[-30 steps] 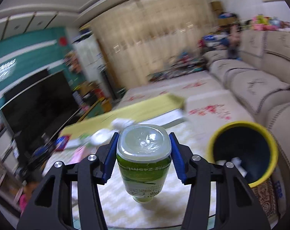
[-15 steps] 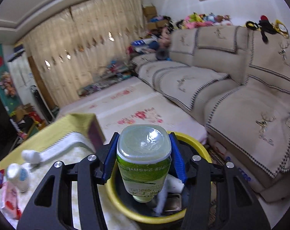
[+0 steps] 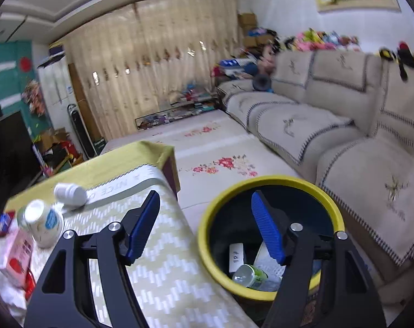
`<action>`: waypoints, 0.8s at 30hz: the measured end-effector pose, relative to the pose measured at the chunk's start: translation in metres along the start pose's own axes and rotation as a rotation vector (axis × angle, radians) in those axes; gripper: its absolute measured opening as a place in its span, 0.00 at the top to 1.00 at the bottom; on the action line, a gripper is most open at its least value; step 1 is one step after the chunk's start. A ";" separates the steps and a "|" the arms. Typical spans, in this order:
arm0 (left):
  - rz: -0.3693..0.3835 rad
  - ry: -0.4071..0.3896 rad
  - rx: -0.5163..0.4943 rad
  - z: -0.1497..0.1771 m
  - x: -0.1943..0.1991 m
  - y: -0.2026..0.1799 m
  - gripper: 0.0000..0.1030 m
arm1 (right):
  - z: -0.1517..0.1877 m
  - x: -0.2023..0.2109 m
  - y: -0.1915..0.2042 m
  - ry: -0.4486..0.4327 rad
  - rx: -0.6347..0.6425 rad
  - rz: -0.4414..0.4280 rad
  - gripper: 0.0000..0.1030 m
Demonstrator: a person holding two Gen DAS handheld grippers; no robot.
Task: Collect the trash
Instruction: 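Grasp the pink milk carton with the left gripper and lift it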
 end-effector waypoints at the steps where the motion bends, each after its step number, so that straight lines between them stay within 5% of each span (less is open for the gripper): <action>1: 0.017 0.007 -0.006 0.000 0.003 -0.007 0.05 | 0.004 -0.001 0.007 0.006 0.015 -0.011 0.36; 13: 0.006 0.212 -0.135 0.027 -0.021 -0.078 0.05 | 0.012 -0.002 0.027 0.008 0.072 -0.022 0.36; 24: -0.028 0.481 -0.145 0.030 -0.069 -0.071 0.33 | 0.014 -0.015 0.019 0.073 0.029 -0.029 0.36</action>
Point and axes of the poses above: each gripper's, at about its wrist camera, not at the fingertips, and x roughly against the way its jaws point, y to its left, z to its underside, the point moved 8 cm from there along -x, roughly the way its jaws point, and after that the axes turned 1 degree about z, right-handed, at the moved point
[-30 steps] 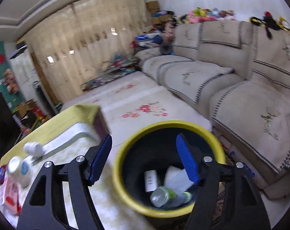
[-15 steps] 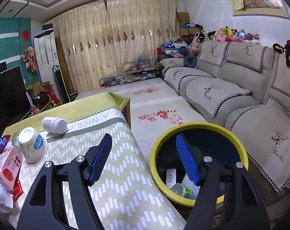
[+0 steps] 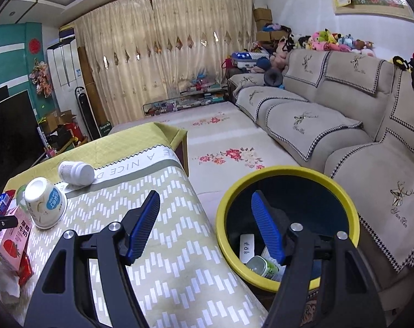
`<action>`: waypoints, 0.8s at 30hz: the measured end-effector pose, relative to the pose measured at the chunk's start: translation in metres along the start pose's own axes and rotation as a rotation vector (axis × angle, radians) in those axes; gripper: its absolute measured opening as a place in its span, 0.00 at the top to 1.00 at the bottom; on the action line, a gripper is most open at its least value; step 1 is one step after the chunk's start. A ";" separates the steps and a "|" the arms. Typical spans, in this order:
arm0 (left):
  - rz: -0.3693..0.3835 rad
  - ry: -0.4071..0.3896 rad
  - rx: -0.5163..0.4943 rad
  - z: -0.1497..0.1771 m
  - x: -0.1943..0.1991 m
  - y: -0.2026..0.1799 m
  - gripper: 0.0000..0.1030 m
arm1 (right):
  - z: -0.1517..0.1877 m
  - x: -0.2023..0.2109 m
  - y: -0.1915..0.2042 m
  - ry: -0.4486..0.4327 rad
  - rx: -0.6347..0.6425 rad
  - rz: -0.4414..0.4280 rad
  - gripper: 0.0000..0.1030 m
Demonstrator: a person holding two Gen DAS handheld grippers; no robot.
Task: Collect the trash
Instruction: 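Grasp the pink milk carton with the left gripper and lift it, then carry the pink carton over the yellow bin and open the left gripper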
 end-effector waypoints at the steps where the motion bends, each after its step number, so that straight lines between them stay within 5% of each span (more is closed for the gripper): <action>1: 0.005 0.019 0.002 0.000 -0.003 0.001 0.36 | 0.000 -0.001 0.000 0.007 0.002 0.000 0.36; 6: 0.018 0.150 -0.009 -0.001 -0.017 0.004 0.46 | 0.002 -0.005 0.001 0.024 0.008 0.000 0.36; 15: -0.037 0.229 -0.095 -0.011 -0.026 0.000 0.58 | 0.004 -0.013 -0.006 0.069 -0.025 -0.015 0.36; 24: -0.010 0.011 -0.153 -0.028 0.051 -0.031 0.60 | 0.002 -0.011 -0.005 0.058 -0.024 -0.029 0.36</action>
Point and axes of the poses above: each gripper's, at about its wrist camera, not at the fingertips, and x roughly against the way its jaws point, y to its left, z to its underside, the point moved 8 cm from there along -x, roughly the way its jaws point, and after that the axes turned 1 degree about z, right-handed, at the moved point
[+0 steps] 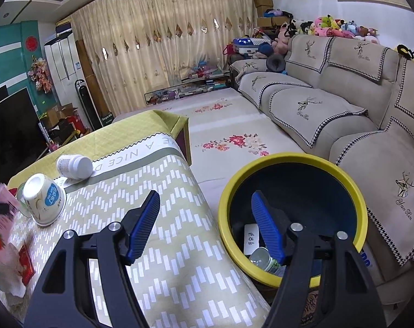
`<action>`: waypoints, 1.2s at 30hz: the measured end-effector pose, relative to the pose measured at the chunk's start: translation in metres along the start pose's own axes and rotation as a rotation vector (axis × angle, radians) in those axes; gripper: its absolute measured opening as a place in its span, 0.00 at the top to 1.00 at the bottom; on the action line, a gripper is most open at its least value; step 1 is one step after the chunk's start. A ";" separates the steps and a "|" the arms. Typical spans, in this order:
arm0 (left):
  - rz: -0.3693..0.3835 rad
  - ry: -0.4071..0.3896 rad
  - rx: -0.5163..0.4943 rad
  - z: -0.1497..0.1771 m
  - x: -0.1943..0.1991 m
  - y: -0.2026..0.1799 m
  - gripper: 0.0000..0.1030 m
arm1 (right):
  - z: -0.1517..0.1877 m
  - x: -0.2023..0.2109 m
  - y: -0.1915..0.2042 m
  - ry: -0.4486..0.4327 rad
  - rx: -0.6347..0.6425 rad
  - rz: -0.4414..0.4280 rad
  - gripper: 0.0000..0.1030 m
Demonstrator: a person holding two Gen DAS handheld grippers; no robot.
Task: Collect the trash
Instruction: 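Carry the pink carton over the yellow bin and open the left gripper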
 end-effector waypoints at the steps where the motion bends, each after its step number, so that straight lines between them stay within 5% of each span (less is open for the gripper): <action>1: 0.006 -0.025 -0.002 -0.003 0.010 -0.004 0.60 | 0.000 0.001 0.000 -0.004 -0.002 -0.001 0.36; 9: 0.117 -0.150 -0.111 -0.017 0.066 -0.074 0.60 | 0.006 0.045 -0.022 -0.075 -0.050 -0.070 0.36; 18: 0.315 -0.195 -0.280 -0.037 0.070 -0.219 0.60 | 0.011 0.120 -0.114 -0.174 -0.077 0.082 0.36; 27: 0.404 -0.176 -0.416 -0.054 0.018 -0.376 0.60 | 0.024 0.148 -0.191 -0.181 -0.156 0.212 0.36; 36: 0.422 -0.120 -0.403 -0.068 -0.059 -0.451 0.59 | 0.029 0.138 -0.197 -0.155 -0.165 0.226 0.36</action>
Point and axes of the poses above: each gripper's, at about its wrist camera, not at the fingertips, and x roughly against the way its jaws point, y to its left, z to its underside, the point moved 8 cm from there along -x, roughly the way its jaws point, and after that the axes turned 1 degree about z, right-handed, at the moved point
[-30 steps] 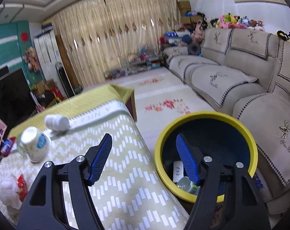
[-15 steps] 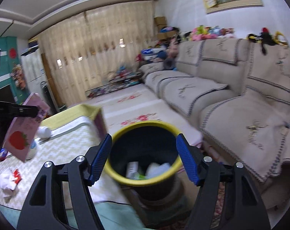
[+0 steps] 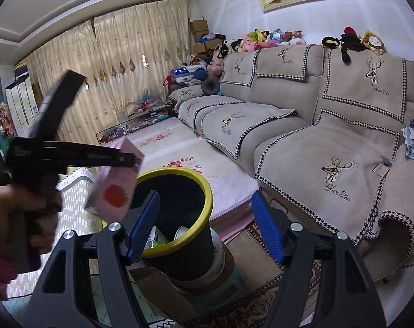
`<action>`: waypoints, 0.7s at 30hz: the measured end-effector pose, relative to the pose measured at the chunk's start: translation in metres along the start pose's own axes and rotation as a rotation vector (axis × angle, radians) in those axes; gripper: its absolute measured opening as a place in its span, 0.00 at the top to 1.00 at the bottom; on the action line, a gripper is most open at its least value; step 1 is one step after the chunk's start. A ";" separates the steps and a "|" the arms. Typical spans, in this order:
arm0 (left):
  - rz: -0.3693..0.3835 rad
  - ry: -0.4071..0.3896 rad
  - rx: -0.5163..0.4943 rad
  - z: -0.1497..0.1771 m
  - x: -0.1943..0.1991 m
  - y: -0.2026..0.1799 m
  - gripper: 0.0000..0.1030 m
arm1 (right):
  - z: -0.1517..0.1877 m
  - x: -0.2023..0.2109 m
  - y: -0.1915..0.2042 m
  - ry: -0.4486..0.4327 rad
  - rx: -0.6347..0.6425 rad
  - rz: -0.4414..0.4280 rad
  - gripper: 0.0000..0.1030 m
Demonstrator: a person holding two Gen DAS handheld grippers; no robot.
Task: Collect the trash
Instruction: 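Carry the pink carton over the yellow bin and open the left gripper, then grasp the white cloth with the right gripper and lift it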
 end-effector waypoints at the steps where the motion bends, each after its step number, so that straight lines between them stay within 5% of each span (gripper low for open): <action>1: -0.006 0.002 0.007 -0.003 -0.008 0.001 0.59 | 0.001 -0.001 0.001 0.004 0.003 0.000 0.36; 4: -0.021 0.006 0.015 -0.002 -0.022 0.006 0.58 | 0.002 -0.004 0.002 0.015 0.006 0.000 0.36; 7: -0.037 -0.007 0.034 0.000 -0.020 0.016 0.31 | 0.002 -0.005 0.006 0.019 0.013 0.002 0.36; 10: -0.037 -0.032 0.045 0.004 -0.004 0.027 0.30 | 0.002 -0.003 0.010 0.016 0.018 -0.002 0.36; 14: -0.015 -0.081 0.062 0.014 0.043 0.040 0.24 | 0.002 0.000 0.020 0.014 0.035 -0.016 0.36; 21: -0.083 -0.231 0.102 0.046 0.149 0.089 0.13 | 0.018 0.000 0.061 0.054 0.092 -0.094 0.36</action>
Point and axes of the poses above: each gripper's, at about its wrist camera, not at the fingertips, and x roughly against the way its jaws point, y to its left, z to its underside, the point moved 8 cm from there along -x, roughly the way its jaws point, and after that the axes turned 1 degree about z, right-handed, at the moved point
